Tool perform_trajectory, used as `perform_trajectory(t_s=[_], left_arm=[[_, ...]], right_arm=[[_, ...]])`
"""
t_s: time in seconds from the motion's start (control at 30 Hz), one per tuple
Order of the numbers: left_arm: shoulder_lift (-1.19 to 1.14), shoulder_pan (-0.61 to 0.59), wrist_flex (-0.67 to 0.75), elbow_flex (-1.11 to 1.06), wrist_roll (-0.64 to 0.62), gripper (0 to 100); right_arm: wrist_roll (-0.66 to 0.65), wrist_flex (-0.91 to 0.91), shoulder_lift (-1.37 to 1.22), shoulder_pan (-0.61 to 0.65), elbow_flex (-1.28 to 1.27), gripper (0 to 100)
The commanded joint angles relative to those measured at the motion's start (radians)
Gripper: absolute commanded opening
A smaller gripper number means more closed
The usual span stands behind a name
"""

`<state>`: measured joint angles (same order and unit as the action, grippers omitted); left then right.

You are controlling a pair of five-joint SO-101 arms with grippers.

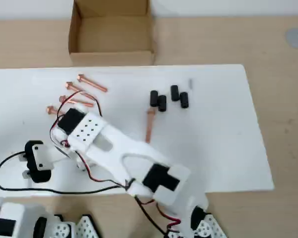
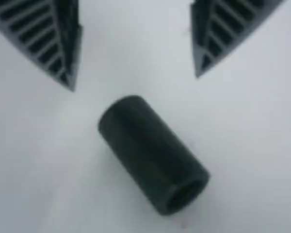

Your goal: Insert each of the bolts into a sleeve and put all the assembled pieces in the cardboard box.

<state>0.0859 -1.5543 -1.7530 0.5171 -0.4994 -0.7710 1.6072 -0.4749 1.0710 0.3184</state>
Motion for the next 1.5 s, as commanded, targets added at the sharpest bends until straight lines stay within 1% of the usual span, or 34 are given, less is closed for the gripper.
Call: perform_trajectory(t_s=[0.0, 0.2, 0.33, 0.4, 0.5, 0.7, 0.87, 0.93, 1.13, 1.47], left_arm=[[-0.036, -0.054, 0.003, 0.068, -0.014, 18], [-0.107, -0.098, 0.002, 0.058, -0.014, 18], [-0.130, -0.123, 0.002, 0.060, -0.012, 18], [-0.136, -0.124, 0.002, 0.060, -0.011, 18], [-0.137, -0.126, 0.002, 0.060, 0.032, 18], [-0.137, -0.127, 0.002, 0.060, 0.080, 18], [-0.137, -0.127, 0.002, 0.061, 0.081, 18], [-0.137, -0.127, 0.002, 0.063, 0.081, 18], [-0.137, -0.127, 0.002, 0.061, 0.103, 18], [-0.137, -0.127, 0.002, 0.060, 0.130, 18]], right_arm=[[-0.018, 0.003, -0.016, 0.012, 0.071, 24.3], [-0.051, 0.003, -0.088, 0.012, 0.122, 24.7], [-0.051, 0.011, -0.165, 0.018, 0.213, 24.8], [-0.051, 0.017, -0.205, 0.019, 0.252, 24.7], [-0.051, 0.041, -0.263, 0.021, 0.314, 24.7], [-0.051, 0.097, -0.364, 0.004, 0.438, 24.6], [-0.064, 0.147, -0.426, 0.002, 0.533, 24.3], [-0.064, 0.161, -0.444, 0.004, 0.562, 20.9], [-0.055, 0.173, -0.467, 0.004, 0.596, 2.9], [-0.011, 0.180, -0.463, 0.005, 0.601, 1.1]])
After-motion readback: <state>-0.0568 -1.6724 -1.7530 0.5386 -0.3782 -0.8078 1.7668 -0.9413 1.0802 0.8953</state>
